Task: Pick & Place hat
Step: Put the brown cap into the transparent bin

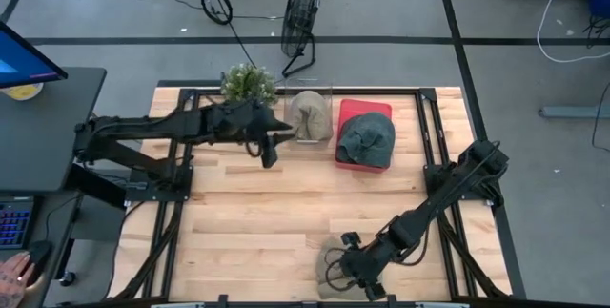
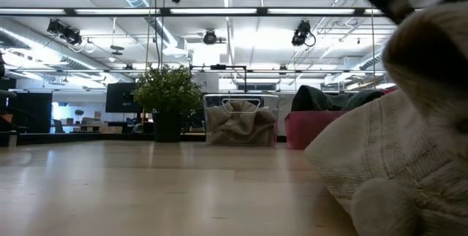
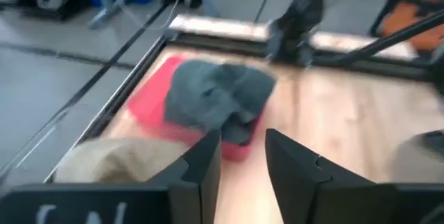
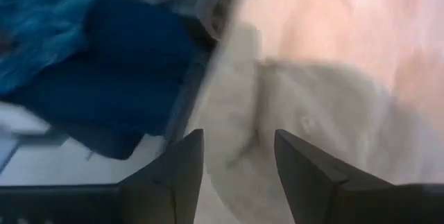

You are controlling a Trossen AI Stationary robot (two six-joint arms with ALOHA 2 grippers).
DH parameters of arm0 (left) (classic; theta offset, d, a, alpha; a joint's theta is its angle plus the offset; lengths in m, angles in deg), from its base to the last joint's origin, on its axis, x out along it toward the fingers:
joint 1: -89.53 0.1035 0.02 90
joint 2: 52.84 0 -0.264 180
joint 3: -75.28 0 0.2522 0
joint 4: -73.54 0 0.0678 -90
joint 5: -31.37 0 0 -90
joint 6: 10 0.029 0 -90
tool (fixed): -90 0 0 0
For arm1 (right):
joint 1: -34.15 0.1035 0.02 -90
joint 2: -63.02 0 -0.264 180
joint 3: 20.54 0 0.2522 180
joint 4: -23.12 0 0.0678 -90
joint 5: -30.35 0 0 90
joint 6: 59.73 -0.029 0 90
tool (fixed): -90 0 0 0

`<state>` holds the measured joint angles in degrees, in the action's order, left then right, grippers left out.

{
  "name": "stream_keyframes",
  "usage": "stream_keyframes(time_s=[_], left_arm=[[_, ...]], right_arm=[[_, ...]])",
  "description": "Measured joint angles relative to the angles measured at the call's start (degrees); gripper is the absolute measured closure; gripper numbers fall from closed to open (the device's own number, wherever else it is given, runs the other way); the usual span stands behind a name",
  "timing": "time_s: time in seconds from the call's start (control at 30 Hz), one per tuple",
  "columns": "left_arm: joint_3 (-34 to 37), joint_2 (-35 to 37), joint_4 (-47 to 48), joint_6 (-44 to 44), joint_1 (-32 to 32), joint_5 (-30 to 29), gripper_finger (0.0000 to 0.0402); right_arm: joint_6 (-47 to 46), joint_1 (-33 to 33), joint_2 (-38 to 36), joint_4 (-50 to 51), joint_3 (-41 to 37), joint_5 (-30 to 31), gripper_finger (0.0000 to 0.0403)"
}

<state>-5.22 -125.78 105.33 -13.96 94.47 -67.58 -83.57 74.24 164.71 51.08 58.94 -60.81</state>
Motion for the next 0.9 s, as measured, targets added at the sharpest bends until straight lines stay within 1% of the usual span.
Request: stream_keyframes(time_s=[0.07, 0.13, 0.2, 0.3, 0.37, 0.43, 0.53, 0.6, 0.73, 0.8, 0.9], left_arm=[[-0.12, 0.44, -0.66, -0.76, -1.35, 0.11, 0.0275], [0.04, 0.61, 0.35, -0.96, -2.37, 0.16, 0.0269], [0.0, 0.46, -0.02, -0.98, -3.18, 0.05, 0.0267], [0.0, -0.37, 0.21, -0.95, -3.66, 0.0, 0.0266], [0.0, -0.84, 0.29, -1.01, -3.72, 0.02, 0.0266], [0.0, -1.2, 0.27, -1.4, -3.69, 0.02, 0.0266], [0.0, -2.02, 0.28, -1.39, -3.63, -0.02, 0.0266], [0.0, -2.2, 0.42, -1.39, -3.61, -0.1, 0.0266], [-0.03, -2.57, 0.31, -1.4, -3.61, -0.2, 0.0266], [0.0, -2.63, 0.38, -1.39, -3.59, -0.2, 0.0266], [-0.02, -2.55, 0.62, -1.36, -3.48, -0.24, 0.0266]], right_arm=[[-9.56, 0.03, 1.39, 0.11, -0.01, 2.75, 0.0223], [-16.47, -0.24, 1.6, 0.65, -0.03, 5.07, 0.0223], [-18.8, -0.38, 1.48, 0.11, 0.0, 6.69, 0.0223], [-18.66, -0.36, 1.4, 2.51, 1.7, 6.63, 0.0223], [-20.49, -0.28, 1.4, 7.2, 4.28, 6.08, 0.0223], [-24.33, -0.29, 1.38, 13.86, 7.07, 5.98, 0.0223], [-35.07, -0.51, 1.25, 22.73, 9.97, 6.27, 0.0223], [-42.21, -0.88, 1.22, 24.57, 9.85, 6.15, 0.0223], [-50.08, -1.33, 1.78, 20.73, 7.28, 3.74, 0.0223], [-51.2, -1.44, 2.73, 17.34, 6.3, 2.11, 0.0223], [-50.57, -1.72, 4.11, 15.03, 5.77, 1.56, 0.0223]])
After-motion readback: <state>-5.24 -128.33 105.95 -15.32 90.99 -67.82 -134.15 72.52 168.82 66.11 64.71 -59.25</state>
